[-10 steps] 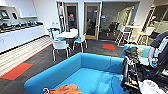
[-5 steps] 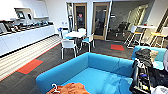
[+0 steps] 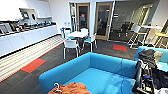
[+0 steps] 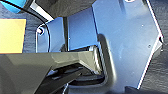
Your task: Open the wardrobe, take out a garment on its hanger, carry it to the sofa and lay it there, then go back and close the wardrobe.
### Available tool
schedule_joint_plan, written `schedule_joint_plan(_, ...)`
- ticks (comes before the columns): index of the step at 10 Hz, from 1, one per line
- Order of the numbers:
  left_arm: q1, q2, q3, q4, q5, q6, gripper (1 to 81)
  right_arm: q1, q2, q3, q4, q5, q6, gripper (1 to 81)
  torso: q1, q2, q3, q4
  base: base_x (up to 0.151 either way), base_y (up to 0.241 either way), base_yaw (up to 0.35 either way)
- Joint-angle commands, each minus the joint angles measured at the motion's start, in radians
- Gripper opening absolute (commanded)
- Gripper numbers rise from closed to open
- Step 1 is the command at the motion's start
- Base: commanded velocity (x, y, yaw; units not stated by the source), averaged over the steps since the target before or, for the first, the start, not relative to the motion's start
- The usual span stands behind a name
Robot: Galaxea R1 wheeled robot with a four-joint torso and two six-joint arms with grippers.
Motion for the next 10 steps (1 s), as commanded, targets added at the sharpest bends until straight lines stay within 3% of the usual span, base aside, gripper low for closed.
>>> schedule_joint_plan(1, -0.038, -0.008, -0.007, 0.007, 0.030, 0.001, 81.1, 0.018, 0.005, 0.003, -0.007, -0.046, -0.002, 81.1, 0.001, 0.000, 0.000, 0.000, 0.000, 0.000, 0.000)
schedule_joint_plan(3, -0.039, -0.007, -0.007, 0.009, 0.030, 0.001, 81.1, 0.020, 0.007, 0.004, -0.007, -0.046, -0.002, 81.1, 0.001, 0.000, 0.000, 0.000, 0.000, 0.000, 0.000)
schedule_joint_plan(10, -0.038, -0.005, -0.007, 0.010, 0.030, 0.003, 81.1, 0.023, 0.011, 0.003, -0.009, -0.048, -0.004, 81.1, 0.001, -0.001, 0.000, 0.000, -0.078, 0.000, 0.000)
